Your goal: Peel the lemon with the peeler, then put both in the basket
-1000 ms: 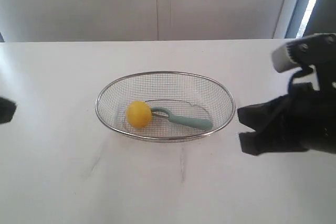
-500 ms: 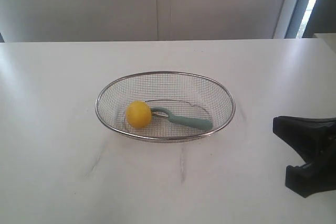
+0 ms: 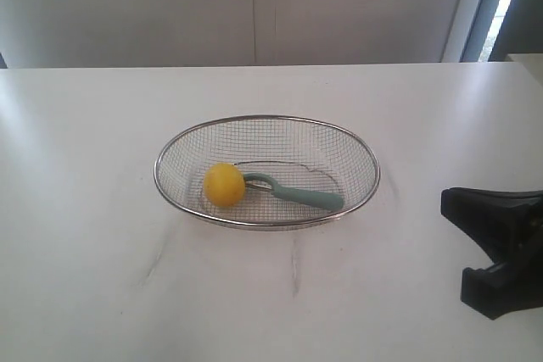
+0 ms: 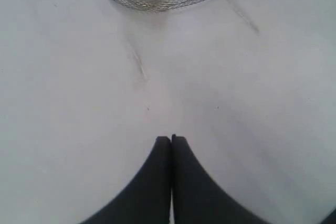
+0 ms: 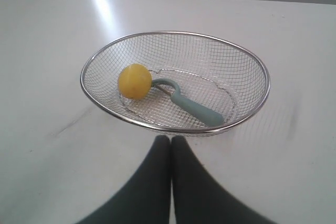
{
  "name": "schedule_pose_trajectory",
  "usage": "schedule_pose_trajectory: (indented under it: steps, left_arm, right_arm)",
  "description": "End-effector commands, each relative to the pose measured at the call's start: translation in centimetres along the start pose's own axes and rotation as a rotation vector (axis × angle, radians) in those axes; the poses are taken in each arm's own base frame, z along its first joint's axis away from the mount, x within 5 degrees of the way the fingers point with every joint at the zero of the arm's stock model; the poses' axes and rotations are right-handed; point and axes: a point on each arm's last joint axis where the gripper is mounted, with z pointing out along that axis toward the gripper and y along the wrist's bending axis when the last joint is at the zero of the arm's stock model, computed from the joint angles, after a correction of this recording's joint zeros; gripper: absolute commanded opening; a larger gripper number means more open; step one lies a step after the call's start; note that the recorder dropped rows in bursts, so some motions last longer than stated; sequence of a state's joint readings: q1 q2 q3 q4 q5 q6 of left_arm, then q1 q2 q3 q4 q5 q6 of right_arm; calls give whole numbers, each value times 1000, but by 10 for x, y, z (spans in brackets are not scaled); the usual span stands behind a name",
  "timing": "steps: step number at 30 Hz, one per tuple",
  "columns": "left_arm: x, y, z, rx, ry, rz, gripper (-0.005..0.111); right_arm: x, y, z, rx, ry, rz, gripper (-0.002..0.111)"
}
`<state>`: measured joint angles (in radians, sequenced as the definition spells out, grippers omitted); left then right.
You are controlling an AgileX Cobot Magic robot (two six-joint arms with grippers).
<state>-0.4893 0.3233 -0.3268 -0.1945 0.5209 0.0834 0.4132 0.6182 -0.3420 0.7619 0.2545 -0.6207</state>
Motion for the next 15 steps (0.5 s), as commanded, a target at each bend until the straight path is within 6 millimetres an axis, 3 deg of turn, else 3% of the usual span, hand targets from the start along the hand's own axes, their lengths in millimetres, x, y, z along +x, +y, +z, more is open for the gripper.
schedule_pose_trajectory:
  steps: [1, 8, 15]
  left_arm:
    - [1, -1, -1, 9, -5, -16, 0]
    - [1, 3, -3, -45, -27, -48, 0]
    - [3, 8, -16, -187, -141, -108, 0]
  right_arm:
    - [0, -1, -1, 10, -11, -2, 0]
    - [-2, 1, -9, 4, -58, -11, 0]
    - [-10, 1, -42, 48, -250, -25, 0]
